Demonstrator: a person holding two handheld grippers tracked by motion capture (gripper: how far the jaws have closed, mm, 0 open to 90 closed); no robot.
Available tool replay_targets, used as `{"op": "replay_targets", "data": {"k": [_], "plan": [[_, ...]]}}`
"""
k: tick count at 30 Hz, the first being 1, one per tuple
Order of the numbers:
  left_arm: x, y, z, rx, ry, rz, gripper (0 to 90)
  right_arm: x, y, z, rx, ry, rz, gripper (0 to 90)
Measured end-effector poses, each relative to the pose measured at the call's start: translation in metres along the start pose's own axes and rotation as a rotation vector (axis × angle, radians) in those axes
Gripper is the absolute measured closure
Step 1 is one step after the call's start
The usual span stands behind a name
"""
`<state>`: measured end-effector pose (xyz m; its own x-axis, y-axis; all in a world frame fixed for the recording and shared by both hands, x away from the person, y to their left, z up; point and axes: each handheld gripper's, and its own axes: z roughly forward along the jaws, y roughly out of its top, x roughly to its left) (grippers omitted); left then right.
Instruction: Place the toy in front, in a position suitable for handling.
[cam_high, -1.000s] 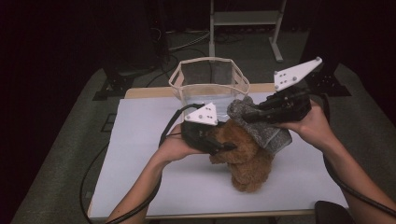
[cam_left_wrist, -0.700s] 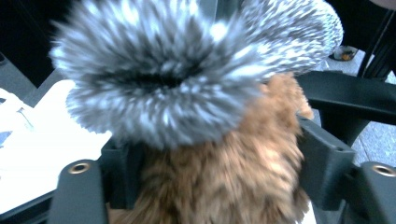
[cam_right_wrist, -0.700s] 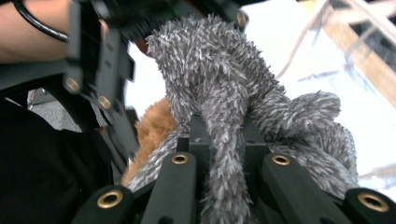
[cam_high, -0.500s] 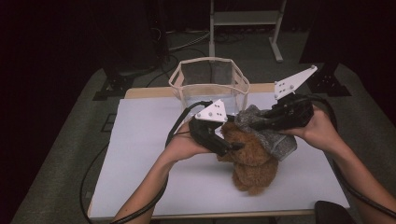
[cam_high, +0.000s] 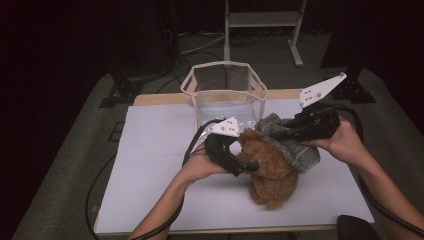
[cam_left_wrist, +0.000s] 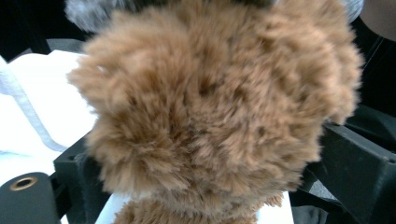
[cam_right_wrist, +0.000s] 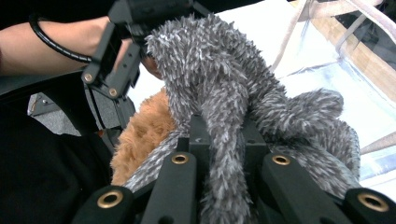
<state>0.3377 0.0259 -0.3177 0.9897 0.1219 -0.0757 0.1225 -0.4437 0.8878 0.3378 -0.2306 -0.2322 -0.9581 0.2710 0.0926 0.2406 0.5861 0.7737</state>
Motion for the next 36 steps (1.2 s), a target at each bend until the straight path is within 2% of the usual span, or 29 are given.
{"op": "replay_targets", "data": {"k": [4,10,11,12,13,14,15,17,18,20,21,23,27,28,29,31,32,33,34,36], "plan": [[0.0,-0.003,0.008,-0.021,-0.024,-0.003,3.9,0.0,-0.003,0.001,-0.005,0.01,-0.002,79.6],[0.002,-0.005,0.018,-0.008,-0.052,-0.02,4.9,0.001,-0.003,0.002,-0.002,0.01,-0.002,79.5],[0.0,-0.006,0.019,-0.013,-0.045,-0.002,12.8,0.002,-0.003,0.004,0.002,0.011,-0.005,79.5],[0.0,-0.006,0.019,-0.013,-0.045,-0.002,18.9,0.002,-0.003,0.004,0.002,0.011,-0.005,79.5],[-0.001,-0.007,0.018,-0.04,-0.016,0.015,28.0,0.003,-0.003,0.005,0.002,0.017,-0.007,79.5],[-0.001,-0.007,0.018,-0.04,-0.016,0.015,33.9,0.003,-0.003,0.005,0.002,0.017,-0.007,79.5],[-0.001,-0.008,0.013,-0.079,-0.005,0.009,38.8,0.003,-0.003,0.003,-0.022,0.012,-0.009,79.5],[0.0,-0.006,0.011,-0.089,-0.001,-0.001,40.6,0.003,-0.002,0.002,-0.032,0.013,-0.01,79.5],[-0.002,-0.004,0.006,-0.089,0.016,0.009,44.1,0.004,0.001,0.0,-0.048,0.006,-0.019,79.4],[-0.002,-0.002,0.004,-0.09,0.024,0.015,46.2,0.005,0.002,0.0,-0.056,0.005,-0.022,79.4],[-0.002,0.001,-0.003,-0.101,0.042,0.014,46.2,0.005,0.004,0.0,-0.065,0.004,-0.026,79.3],[-0.002,0.006,-0.013,-0.11,0.052,0.019,47.6,0.007,0.014,-0.004,-0.119,-0.004,-0.036,79.3],[-0.004,0.02,-0.044,-0.104,0.083,0.053,47.9,0.012,0.031,-0.007,-0.164,-0.012,-0.063,79.3],[-0.004,0.02,-0.044,-0.104,0.083,0.053,47.9,0.012,0.031,-0.007,-0.164,-0.012,-0.063,79.3],[-0.005,0.022,-0.052,-0.097,0.088,0.06,47.9,0.015,0.04,-0.006,-0.176,-0.008,-0.082,79.3],[-0.007,0.021,-0.061,-0.056,0.115,0.075,47.9,0.016,0.045,-0.003,-0.157,-0.01,-0.098,79.2],[-0.007,0.021,-0.061,-0.056,0.115,0.075,47.8,0.017,0.046,-0.001,-0.139,-0.015,-0.104,79.2],[-0.008,0.015,-0.064,-0.017,0.14,0.089,47.8,0.017,0.046,0.003,-0.108,-0.018,-0.109,79.1],[-0.008,0.013,-0.065,-0.017,0.135,0.084,47.9,0.016,0.046,0.005,-0.086,-0.018,-0.111,79.1],[-0.01,0.011,-0.066,-0.02,0.131,0.085,47.9,0.013,0.045,0.007,-0.084,0.013,-0.093,79.2]]}}
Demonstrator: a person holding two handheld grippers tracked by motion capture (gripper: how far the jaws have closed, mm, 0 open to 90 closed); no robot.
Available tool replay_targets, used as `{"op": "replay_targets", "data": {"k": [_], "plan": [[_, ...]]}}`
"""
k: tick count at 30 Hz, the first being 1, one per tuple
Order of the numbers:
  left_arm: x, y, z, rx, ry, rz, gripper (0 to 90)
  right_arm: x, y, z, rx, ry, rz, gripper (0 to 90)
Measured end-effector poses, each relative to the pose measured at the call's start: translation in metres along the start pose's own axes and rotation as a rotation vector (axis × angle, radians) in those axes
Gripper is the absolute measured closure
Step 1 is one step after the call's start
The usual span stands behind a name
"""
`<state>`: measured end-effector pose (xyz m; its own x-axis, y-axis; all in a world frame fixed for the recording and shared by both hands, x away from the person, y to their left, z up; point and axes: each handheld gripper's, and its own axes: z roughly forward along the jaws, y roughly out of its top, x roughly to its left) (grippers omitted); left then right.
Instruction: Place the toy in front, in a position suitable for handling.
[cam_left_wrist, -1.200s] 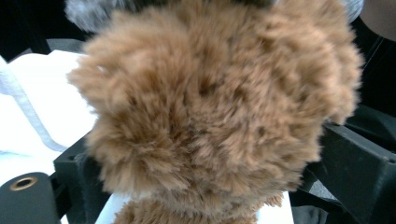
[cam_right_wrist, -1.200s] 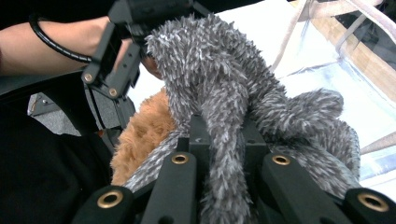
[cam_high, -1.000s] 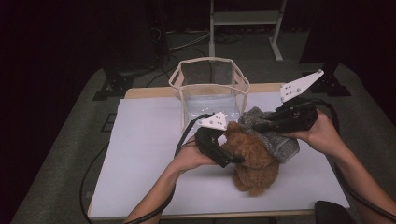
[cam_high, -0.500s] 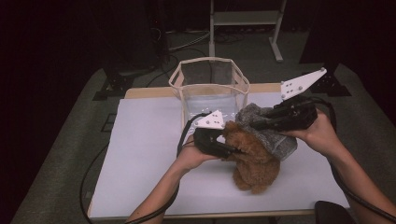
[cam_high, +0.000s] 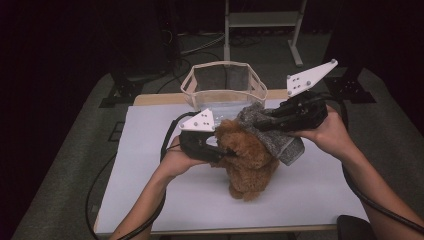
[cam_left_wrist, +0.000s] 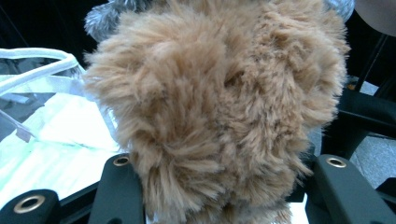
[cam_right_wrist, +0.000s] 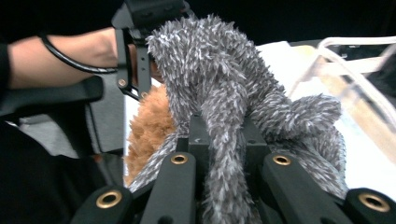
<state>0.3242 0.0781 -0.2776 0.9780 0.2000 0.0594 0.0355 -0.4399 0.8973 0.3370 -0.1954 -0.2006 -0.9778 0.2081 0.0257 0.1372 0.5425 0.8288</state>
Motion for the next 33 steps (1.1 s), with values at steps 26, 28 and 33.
{"op": "replay_targets", "data": {"k": [26,28,33], "plan": [[-0.009,0.011,0.014,0.021,-0.016,0.063,46.1,-0.012,0.029,0.012,0.101,0.038,0.01,79.0],[-0.01,0.012,0.015,0.035,-0.017,0.071,45.8,-0.011,0.034,0.022,0.11,0.056,0.007,79.0],[-0.005,0.003,0.004,0.027,0.001,0.045,45.6,-0.014,0.029,0.019,0.111,0.042,0.014,79.0]]}}
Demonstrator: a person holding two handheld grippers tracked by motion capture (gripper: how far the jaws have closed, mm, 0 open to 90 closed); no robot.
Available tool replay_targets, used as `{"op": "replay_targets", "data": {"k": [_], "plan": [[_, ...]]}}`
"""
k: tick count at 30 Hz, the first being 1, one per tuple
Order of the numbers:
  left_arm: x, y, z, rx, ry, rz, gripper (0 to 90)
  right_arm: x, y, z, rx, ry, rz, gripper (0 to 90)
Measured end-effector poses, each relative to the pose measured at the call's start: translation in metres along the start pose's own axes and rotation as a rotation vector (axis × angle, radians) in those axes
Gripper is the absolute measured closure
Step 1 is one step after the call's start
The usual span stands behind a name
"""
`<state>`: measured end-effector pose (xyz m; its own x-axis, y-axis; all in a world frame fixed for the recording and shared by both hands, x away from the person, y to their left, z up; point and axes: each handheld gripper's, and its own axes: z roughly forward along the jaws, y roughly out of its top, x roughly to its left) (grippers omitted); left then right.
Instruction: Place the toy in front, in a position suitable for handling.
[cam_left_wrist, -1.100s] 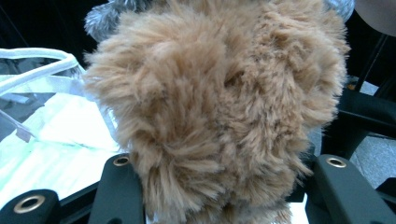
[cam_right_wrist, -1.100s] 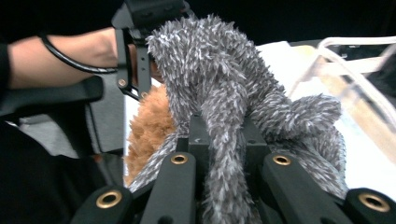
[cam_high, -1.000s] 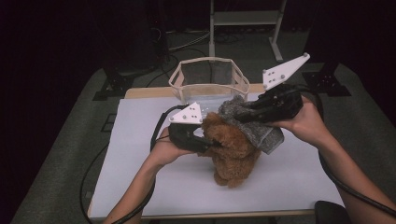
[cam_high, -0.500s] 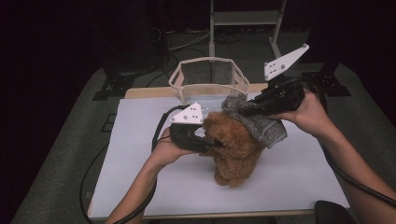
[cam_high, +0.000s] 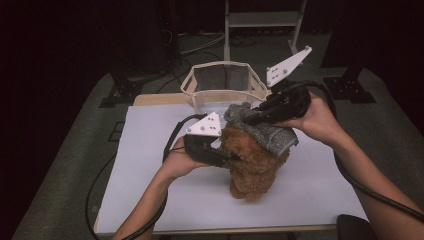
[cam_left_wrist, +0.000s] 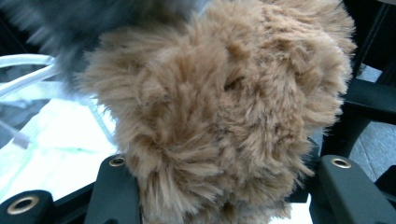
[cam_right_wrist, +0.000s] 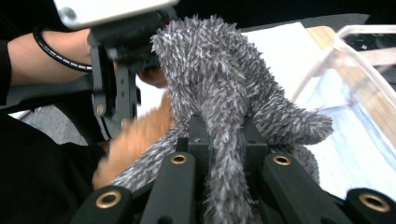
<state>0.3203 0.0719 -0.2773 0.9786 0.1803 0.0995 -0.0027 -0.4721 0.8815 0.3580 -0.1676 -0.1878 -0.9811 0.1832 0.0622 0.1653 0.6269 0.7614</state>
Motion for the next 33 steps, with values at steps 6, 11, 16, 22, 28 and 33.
{"op": "replay_targets", "data": {"k": [6,11,16,22,28,33], "plan": [[0.005,-0.01,-0.011,-0.002,0.02,-0.035,45.1,-0.002,-0.022,-0.018,-0.036,-0.012,0.031,79.0],[0.005,-0.011,-0.011,0.007,0.018,-0.04,44.3,0.004,-0.028,-0.017,-0.068,0.001,0.026,79.0],[0.007,-0.012,-0.011,0.016,0.023,-0.04,43.3,0.011,-0.012,0.001,-0.051,-0.001,-0.027,78.8],[0.011,-0.021,-0.019,0.009,0.042,-0.069,43.0,0.006,-0.016,-0.004,-0.066,-0.011,-0.014,78.8],[0.011,-0.024,-0.021,0.022,0.03,-0.083,36.9,0.004,-0.026,-0.009,-0.105,-0.01,0.004,78.8],[0.011,-0.024,-0.026,0.082,0.033,-0.078,21.7,0.003,-0.024,0.01,-0.09,0.015,0.001,78.9]]}}
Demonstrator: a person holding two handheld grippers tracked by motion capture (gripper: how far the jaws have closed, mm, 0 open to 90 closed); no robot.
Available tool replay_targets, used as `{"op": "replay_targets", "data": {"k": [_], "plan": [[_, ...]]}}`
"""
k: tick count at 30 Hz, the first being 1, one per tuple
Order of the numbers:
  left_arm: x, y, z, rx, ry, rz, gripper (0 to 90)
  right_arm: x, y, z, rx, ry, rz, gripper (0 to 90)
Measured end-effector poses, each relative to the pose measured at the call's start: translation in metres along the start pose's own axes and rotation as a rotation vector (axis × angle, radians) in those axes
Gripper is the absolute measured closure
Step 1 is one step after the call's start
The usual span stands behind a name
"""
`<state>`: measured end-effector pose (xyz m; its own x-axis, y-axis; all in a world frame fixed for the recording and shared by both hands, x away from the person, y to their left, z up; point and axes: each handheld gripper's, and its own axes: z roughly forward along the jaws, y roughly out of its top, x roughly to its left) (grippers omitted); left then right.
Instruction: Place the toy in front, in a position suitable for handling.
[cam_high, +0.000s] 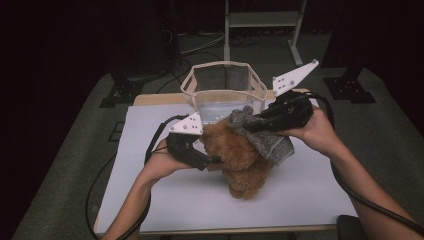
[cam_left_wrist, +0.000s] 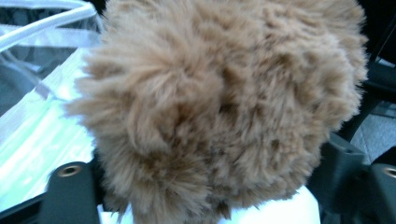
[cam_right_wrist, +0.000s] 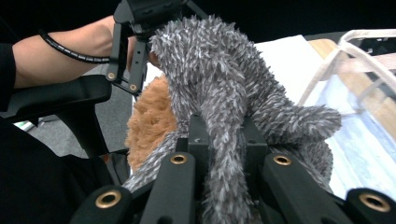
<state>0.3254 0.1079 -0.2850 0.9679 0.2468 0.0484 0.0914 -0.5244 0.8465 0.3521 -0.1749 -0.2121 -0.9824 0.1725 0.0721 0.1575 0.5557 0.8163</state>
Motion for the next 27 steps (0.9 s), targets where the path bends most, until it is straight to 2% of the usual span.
{"op": "replay_targets", "data": {"k": [5,7,8,10,11,12,13,16,17,18,19,22,27], "plan": [[0.0,-0.003,-0.025,-0.043,0.003,-0.015,18.3,-0.003,0.0,0.011,-0.006,0.022,0.006,78.9],[-0.002,0.002,-0.032,-0.042,0.024,0.002,16.7,-0.002,0.002,0.017,0.001,0.037,0.005,78.9],[-0.002,0.002,-0.032,-0.042,0.024,0.002,16.6,-0.002,0.002,0.017,0.001,0.037,0.005,78.9],[-0.005,0.006,-0.034,-0.038,0.014,0.002,14.2,0.003,0.009,0.031,0.011,0.056,-0.015,78.9],[-0.008,0.009,-0.028,0.021,0.028,0.025,12.9,0.005,0.012,0.036,0.017,0.062,-0.023,78.9],[-0.008,0.009,-0.028,0.021,0.028,0.025,11.3,0.005,0.012,0.036,0.017,0.062,-0.023,78.9],[-0.009,0.008,-0.022,0.051,0.051,0.023,9.6,0.008,0.017,0.048,0.032,0.065,-0.045,78.9],[-0.008,0.005,-0.021,0.062,0.052,0.013,9.5,0.01,0.02,0.056,0.04,0.072,-0.053,78.8],[-0.008,0.002,-0.022,0.07,0.05,0.021,13.0,0.01,0.02,0.059,0.042,0.077,-0.058,78.9],[-0.008,0.0,-0.022,0.079,0.048,0.024,21.2,0.01,0.02,0.063,0.044,0.085,-0.056,78.9],[-0.007,-0.004,-0.023,0.087,0.04,0.008,21.8,0.011,0.02,0.064,0.038,0.089,-0.061,78.8],[-0.007,-0.008,-0.024,0.104,0.052,0.005,22.5,0.012,0.019,0.062,0.025,0.076,-0.071,78.6],[-0.005,-0.022,-0.029,0.099,0.066,-0.024,22.4,0.006,0.001,0.058,0.022,0.056,-0.036,78.6]]}}
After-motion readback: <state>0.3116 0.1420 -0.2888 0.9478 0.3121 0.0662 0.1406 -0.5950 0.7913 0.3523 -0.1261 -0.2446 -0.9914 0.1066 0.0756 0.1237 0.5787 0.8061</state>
